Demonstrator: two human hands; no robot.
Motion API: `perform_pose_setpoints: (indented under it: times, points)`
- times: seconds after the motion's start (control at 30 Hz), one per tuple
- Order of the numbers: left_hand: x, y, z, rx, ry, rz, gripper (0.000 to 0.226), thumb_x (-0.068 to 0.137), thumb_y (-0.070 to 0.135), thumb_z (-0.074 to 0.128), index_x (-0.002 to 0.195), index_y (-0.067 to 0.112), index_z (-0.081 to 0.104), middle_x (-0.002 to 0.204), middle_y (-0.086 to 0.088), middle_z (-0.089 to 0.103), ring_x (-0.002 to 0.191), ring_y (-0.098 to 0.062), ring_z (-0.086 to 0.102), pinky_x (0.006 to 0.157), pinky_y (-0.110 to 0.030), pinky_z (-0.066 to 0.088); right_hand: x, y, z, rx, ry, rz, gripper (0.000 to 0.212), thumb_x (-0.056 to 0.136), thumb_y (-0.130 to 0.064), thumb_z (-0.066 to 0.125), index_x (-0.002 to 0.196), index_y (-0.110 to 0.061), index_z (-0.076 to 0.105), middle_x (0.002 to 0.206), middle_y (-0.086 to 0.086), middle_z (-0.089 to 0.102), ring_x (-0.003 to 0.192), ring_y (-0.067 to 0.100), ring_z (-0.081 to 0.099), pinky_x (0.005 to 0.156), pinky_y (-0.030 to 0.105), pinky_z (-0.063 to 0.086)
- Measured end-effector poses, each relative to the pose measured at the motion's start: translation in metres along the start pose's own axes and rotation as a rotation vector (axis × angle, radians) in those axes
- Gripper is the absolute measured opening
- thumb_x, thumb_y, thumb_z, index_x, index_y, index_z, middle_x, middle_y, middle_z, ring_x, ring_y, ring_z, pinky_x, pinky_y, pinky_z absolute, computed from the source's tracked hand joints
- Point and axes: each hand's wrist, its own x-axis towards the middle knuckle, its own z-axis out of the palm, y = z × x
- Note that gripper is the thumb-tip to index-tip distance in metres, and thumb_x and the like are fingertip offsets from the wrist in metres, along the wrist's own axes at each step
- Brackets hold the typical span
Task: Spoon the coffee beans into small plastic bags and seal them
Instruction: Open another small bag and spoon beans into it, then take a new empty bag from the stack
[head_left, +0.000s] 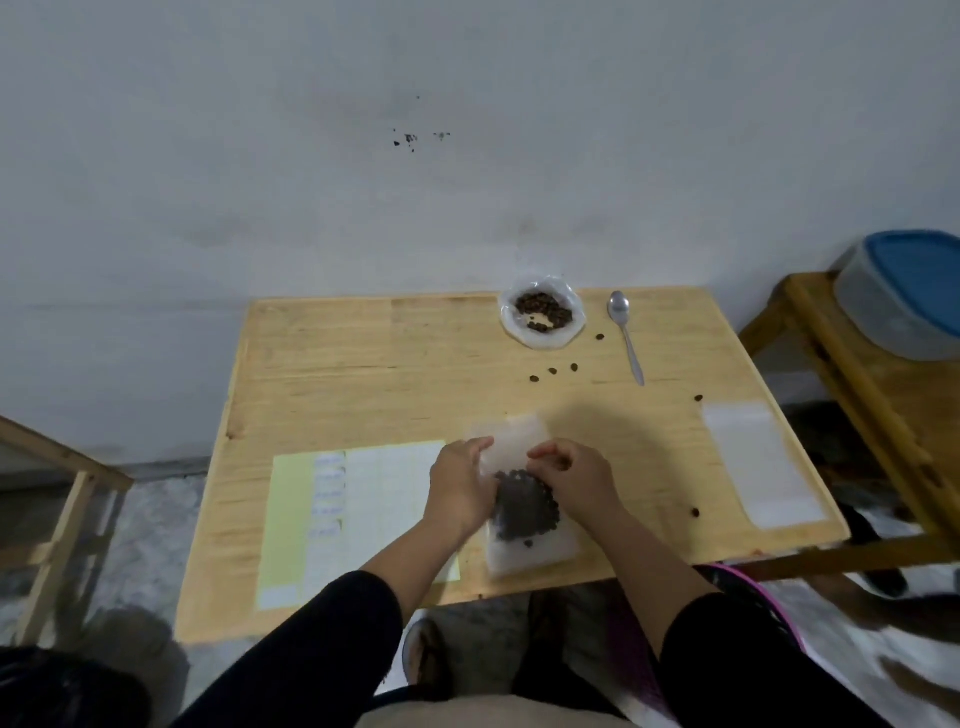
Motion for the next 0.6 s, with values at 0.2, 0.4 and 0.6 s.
perform_pose_setpoints:
  times: [0.2,0.4,0.6]
  points:
    - [0.002,-0.011,0.011,0.087,-0.03,0.017,0.053,0.09,0.017,0.057,0.141,0.018,0.039,0.155,-0.012,0.013,0.142,-0.023,0.02,0.109,-0.02,0.016,0.002,0.009,0.019,-0.242,0.091,-0.077,0.023,0.083,-0.025,0.066,0.105,-0.019,0.064,0.11,0.004,0.049,0.096,0.014,0.049,0.08,0.018,0.036]
    - [-0.001,-0.014,0.011,0.174,-0.024,0.075,0.054,0.094,0.021,0.049,0.144,0.011,0.03,0.157,-0.002,0.007,0.144,-0.015,0.013,0.11,-0.019,0.014,-0.005,0.015,0.024,-0.454,0.094,-0.189,0.042,0.091,-0.026,0.053,0.13,-0.011,0.05,0.138,0.011,0.038,0.126,0.024,0.039,0.098,0.028,0.036]
    - [-0.004,0.001,0.013,0.313,0.053,0.183,0.058,0.09,0.02,0.049,0.142,0.008,0.028,0.142,-0.009,0.032,0.128,-0.022,0.036,0.099,-0.03,0.035,-0.011,0.011,0.016,-0.692,0.069,-0.409,0.05,0.094,-0.017,0.046,0.138,0.004,0.035,0.143,0.02,0.038,0.136,0.03,0.032,0.112,0.034,0.026]
